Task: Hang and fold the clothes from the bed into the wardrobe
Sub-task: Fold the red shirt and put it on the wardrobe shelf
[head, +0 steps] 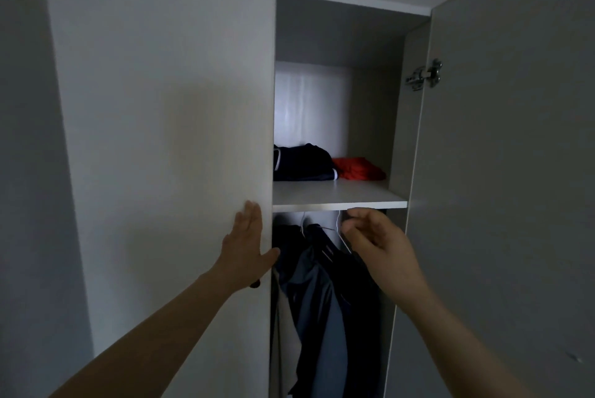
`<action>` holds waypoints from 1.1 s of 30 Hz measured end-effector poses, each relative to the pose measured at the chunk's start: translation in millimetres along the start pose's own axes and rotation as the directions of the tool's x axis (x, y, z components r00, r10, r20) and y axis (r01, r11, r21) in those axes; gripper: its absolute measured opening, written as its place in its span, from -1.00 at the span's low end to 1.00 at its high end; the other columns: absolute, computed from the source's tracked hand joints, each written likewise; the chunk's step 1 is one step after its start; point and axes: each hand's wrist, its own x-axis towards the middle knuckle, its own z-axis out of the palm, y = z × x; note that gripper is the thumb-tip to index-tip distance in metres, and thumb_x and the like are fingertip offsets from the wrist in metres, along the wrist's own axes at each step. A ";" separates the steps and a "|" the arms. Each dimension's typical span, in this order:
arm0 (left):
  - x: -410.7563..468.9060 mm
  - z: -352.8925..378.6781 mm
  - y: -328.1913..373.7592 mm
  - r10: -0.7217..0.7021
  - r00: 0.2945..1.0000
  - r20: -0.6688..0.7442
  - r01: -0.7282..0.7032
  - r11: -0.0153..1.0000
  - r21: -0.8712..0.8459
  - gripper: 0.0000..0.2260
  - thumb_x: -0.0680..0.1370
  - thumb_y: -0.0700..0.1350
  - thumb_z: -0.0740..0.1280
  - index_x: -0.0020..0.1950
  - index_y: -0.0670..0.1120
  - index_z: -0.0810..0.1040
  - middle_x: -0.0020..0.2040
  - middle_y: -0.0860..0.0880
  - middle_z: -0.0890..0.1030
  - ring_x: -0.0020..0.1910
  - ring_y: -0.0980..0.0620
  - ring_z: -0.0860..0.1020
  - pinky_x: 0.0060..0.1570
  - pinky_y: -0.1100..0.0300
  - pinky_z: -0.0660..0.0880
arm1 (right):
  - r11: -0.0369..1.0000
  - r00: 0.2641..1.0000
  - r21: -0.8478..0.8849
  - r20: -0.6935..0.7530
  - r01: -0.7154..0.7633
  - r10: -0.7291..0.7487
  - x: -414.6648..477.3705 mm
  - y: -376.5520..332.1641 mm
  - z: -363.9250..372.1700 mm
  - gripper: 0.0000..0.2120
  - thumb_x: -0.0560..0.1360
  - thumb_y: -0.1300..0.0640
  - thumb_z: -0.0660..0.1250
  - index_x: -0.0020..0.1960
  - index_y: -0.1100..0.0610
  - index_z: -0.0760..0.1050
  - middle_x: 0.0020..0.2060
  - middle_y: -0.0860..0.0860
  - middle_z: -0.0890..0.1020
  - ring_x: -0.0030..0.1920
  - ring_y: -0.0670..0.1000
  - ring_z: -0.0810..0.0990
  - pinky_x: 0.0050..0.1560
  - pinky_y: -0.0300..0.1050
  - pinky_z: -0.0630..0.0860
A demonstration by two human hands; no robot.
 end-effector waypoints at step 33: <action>-7.5 74.3 139.7 0.209 0.978 0.002 -0.180 0.844 -0.506 -0.52 0.56 -0.03 0.32 0.46 -0.01 0.29 0.36 0.05 0.38 0.27 0.17 0.37 0.22 0.42 0.30 | 0.953 0.966 -0.286 -0.257 -0.097 0.021 -58.9 18.5 -158.9 -0.84 0.53 0.09 0.35 0.11 -0.05 0.53 -0.09 -0.16 0.65 -0.11 -0.26 0.61 -0.18 -0.50 0.45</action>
